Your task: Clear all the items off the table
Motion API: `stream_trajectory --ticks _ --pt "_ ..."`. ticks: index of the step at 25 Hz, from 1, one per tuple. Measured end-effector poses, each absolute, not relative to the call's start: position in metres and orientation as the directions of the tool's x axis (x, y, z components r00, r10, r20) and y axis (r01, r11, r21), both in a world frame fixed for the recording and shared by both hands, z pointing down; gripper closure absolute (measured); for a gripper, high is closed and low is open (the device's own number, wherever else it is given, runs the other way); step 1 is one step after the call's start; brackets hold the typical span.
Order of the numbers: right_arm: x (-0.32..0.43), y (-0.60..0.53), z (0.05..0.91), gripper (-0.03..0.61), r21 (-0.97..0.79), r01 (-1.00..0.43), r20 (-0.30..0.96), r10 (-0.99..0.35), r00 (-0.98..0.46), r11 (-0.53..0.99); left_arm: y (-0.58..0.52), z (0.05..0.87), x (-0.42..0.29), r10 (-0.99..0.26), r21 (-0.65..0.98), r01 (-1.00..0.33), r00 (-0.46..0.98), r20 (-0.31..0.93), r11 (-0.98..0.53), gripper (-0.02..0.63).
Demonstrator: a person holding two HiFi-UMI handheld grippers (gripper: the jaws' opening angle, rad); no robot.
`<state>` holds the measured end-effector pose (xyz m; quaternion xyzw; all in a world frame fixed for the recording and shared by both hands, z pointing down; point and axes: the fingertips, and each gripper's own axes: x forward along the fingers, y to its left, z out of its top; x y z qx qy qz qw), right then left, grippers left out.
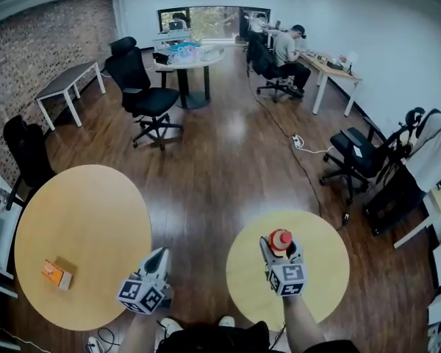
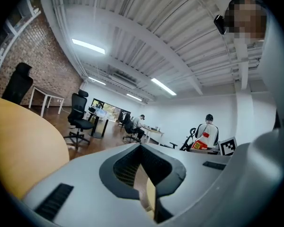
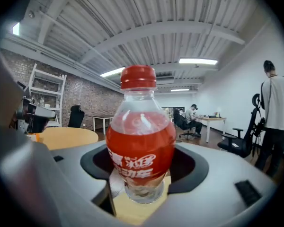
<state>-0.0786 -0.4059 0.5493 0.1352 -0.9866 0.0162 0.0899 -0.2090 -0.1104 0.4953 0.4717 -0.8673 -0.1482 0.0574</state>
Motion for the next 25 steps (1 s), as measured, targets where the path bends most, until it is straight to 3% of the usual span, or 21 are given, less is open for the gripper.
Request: stream_trajectory --ticks 6,14,21,25 --pt "-0.145 -0.332 0.532 0.265 0.075 -0.155 0.164 -0.166 -0.972 0.985 -0.036 0.5 -0.243 -0.784 0.32 -0.753 -0.619 -0.05 0.575 0.623" --pt "-0.228 -0.233 0.522 0.265 0.054 -0.003 0.188 -0.014 -0.982 0.999 0.074 0.484 -0.293 -0.69 0.31 -0.681 -0.717 -0.1 0.663 0.623" --pt "-0.319 -0.07 0.522 0.264 0.151 0.259 0.196 0.228 -0.954 0.954 0.234 0.496 -0.297 -0.494 0.312 -0.503 -0.862 -0.112 0.806 0.623" --pt "-0.358 0.029 0.513 0.264 0.095 0.424 0.179 0.404 -0.897 0.9 0.314 0.496 -0.281 -0.345 0.308 -0.357 -0.934 -0.095 0.882 0.623"
